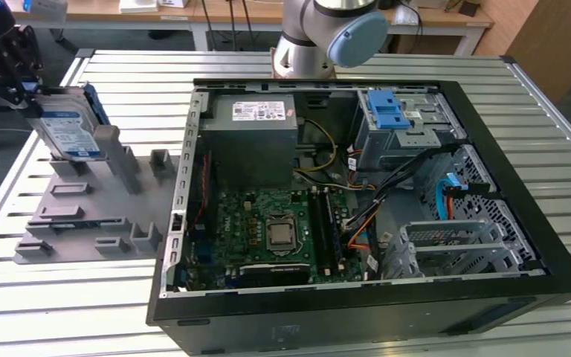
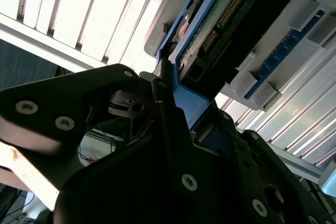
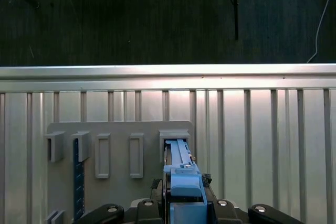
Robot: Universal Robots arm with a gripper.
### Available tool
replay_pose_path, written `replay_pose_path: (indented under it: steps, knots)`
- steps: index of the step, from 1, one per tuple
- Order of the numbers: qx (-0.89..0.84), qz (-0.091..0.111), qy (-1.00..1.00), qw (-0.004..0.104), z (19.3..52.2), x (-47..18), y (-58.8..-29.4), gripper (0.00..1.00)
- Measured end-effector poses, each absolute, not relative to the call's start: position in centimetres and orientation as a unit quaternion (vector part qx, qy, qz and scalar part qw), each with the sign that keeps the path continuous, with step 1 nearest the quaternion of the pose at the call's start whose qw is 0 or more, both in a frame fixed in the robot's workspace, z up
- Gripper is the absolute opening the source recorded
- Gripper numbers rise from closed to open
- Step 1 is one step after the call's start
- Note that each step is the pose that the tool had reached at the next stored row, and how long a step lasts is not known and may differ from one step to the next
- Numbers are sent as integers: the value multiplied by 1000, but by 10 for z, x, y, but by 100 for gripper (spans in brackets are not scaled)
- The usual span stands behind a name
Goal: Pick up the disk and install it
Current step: 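Pick up the disk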
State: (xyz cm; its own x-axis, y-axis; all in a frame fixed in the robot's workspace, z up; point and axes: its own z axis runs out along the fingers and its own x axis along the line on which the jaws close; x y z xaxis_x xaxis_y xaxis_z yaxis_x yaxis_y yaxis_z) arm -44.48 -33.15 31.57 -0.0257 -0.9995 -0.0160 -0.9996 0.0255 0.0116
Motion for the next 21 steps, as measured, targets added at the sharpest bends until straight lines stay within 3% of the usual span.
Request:
replay_pose_path:
  steps: [21]
  knots:
    - [-698,10,716,2,327,-445,-331,36]
